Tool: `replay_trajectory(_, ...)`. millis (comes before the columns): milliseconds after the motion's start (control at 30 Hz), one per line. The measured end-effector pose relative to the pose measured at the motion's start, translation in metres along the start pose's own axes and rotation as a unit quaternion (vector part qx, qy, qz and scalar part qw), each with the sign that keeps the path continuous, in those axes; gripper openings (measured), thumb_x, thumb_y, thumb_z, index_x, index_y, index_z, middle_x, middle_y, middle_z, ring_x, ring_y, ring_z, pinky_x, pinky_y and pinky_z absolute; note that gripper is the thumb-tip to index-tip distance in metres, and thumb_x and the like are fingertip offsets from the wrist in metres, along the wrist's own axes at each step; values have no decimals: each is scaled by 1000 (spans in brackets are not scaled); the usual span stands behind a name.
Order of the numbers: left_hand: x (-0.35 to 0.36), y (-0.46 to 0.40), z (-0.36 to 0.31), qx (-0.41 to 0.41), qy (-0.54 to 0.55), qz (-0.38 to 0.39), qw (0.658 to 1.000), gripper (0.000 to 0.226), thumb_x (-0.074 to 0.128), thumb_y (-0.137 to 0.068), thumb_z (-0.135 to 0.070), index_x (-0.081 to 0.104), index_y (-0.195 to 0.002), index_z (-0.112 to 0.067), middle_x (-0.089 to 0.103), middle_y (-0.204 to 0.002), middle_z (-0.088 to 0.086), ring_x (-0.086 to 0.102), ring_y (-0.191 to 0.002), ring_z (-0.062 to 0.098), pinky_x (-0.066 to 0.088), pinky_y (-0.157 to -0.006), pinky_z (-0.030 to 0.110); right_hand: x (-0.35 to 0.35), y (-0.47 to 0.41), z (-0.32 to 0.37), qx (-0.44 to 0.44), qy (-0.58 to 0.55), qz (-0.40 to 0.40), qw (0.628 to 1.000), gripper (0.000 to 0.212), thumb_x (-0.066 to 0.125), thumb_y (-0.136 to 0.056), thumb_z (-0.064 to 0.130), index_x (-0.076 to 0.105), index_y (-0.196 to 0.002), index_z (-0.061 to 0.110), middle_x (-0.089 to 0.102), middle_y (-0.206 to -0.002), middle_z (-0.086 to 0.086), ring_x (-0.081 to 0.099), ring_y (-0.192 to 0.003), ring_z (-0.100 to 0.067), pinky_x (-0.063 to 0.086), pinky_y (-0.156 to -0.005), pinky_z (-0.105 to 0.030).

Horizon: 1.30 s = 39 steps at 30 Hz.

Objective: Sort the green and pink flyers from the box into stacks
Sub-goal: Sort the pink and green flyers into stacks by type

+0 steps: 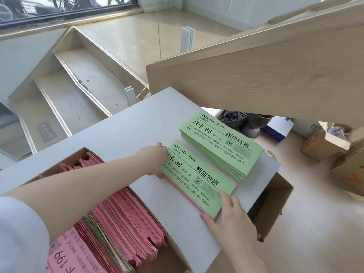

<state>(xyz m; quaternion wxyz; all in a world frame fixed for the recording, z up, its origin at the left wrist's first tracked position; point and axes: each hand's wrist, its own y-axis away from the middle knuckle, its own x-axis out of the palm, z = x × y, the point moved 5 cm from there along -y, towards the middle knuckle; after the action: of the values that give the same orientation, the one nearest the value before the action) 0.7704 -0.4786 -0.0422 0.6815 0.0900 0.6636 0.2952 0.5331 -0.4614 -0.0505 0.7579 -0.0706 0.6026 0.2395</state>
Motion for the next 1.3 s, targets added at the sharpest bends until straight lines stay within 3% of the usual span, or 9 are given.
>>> replay_trajectory(133, -10, 9, 4, -3, 35, -15, 999, 71, 73, -75, -40, 37, -126, -7, 46, -125, 7, 54, -110, 26, 47, -79, 38, -9, 4, -1, 5, -1, 3, 1000, 77, 43, -80, 71, 15, -141, 32, 40, -128, 6, 51, -115, -15, 47, -78, -28)
replay_trajectory(233, -42, 44, 18, 44, 121, -126, 984, 72, 67, -81, -37, 32, -138, -10, 44, -133, 7, 47, -120, 26, 43, -95, 40, -38, 14, -2, 28, -73, -42, 996, 68, 45, -80, 66, 27, -136, 31, 51, -114, 7, 57, -101, -20, 44, -74, -33)
replay_trajectory(333, -75, 116, 52, 102, 236, -337, 906, 46, 61, -88, -27, 48, -130, -14, 53, -121, 3, 53, -105, 18, 43, -92, 32, -71, 30, 18, -75, -175, -164, 968, 43, 49, -85, 53, 56, -113, 21, 57, -85, 9, 56, -73, -13, 48, -66, -33)
replay_trajectory(400, -78, 169, 81, 105, 251, -460, 845, 28, 57, -86, -22, 60, -111, -10, 57, -99, 1, 51, -83, 8, 43, -79, 21, -93, 55, 47, -168, -239, -241, 926, 29, 51, -88, 44, 62, -93, 18, 60, -77, 8, 55, -69, -13, 46, -62, -17)
replay_trajectory(500, -49, 233, 120, 73, 258, -523, 809, 15, 54, -83, -14, 64, -89, -5, 57, -80, 0, 47, -69, 8, 37, -64, 8, -108, 110, 100, -266, -285, -290, 874, 17, 49, -87, 27, 63, -85, 17, 60, -72, 9, 55, -70, -7, 41, -63, -7)
replay_trajectory(633, 17, 270, 154, 37, 249, -441, 861, 13, 58, -81, -18, 67, -82, -8, 59, -71, -4, 47, -64, 4, 37, -64, 8, -64, 164, 162, -322, -252, -176, 896, 19, 50, -88, 26, 66, -89, 16, 64, -82, 9, 56, -71, -4, 44, -66, -11)
replay_trajectory(867, 90, 249, 166, -42, 140, -169, 975, 39, 57, -85, -45, 59, -111, -16, 61, -100, 2, 55, -95, 22, 46, -79, 30, 20, 165, 201, -143, -10, 65, 987, 33, 48, -95, 34, 51, -123, 16, 55, -125, -3, 54, -114, -21, 44, -91, -32)
replay_trajectory(1100, 101, 234, 158, -76, 88, -44, 992, 49, 67, -74, -53, 44, -94, -14, 52, -84, -2, 58, -92, 24, 42, -72, 33, 35, 165, 193, -8, 9, 166, 986, 16, 50, -95, 26, 46, -97, 11, 59, -111, -11, 52, -90, -24, 34, -69, -26)
replay_trajectory(1300, 102, 228, 162, -62, 125, -37, 990, 42, 64, -77, -51, 45, -70, -15, 51, -71, -3, 59, -86, 26, 45, -75, 34, 33, 164, 181, 71, -80, 132, 986, 10, 48, -95, 19, 49, -89, 10, 51, -90, -5, 48, -82, -22, 33, -57, -27)
